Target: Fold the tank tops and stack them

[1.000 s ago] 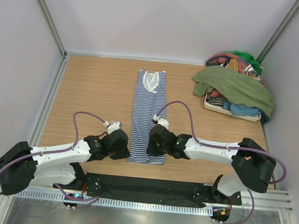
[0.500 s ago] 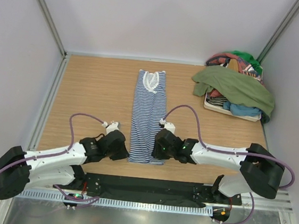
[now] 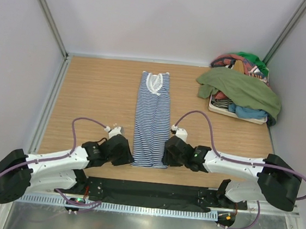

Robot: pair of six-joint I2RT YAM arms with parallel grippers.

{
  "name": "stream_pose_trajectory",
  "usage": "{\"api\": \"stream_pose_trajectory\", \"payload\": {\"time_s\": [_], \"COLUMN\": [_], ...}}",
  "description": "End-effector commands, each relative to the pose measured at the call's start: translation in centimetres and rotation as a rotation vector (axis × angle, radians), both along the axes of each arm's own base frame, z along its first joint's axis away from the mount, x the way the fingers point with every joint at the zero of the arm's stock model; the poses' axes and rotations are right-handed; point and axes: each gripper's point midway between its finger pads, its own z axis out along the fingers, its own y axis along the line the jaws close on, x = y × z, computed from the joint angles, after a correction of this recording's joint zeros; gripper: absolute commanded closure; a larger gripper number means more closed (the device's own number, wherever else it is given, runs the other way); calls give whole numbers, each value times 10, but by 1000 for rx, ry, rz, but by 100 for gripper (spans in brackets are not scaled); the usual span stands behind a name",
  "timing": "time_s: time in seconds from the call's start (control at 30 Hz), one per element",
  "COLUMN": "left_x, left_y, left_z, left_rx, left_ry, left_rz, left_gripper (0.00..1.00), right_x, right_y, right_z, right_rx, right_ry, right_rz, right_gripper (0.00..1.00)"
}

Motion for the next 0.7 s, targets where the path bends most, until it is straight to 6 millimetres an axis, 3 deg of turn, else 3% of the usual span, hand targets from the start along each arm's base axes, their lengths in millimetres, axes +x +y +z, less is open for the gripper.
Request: {"api": "stream_pose_trajectory", "payload": {"time_s": [0.0,0.33,0.4,0.53,0.67], "left_x": [3,-9,-12,-18,-22], "left_y": [-10,-21,-23,-27,-25], "left_z": [2,-5,-6,0,10], "left_rx": [-21,-23,-24,-49,-61], "left_ry": [-5,27,36,33,32], "left_rz": [-13,-47,-53,-73,-71], "left_gripper": [59,67,76,98,100], "right_x": [-1,-20,-23,-28,-26], "right_y": [-3,-9,-9,-5,-4], "right_z": [-3,-15,-15,-8,9], "right_rx": [7,60,69,101,125], "right_ry": [-6,56,66,75,56], "right_rz": [-23,-13,-6,14,18], "right_gripper": [57,61,67,92,99]}}
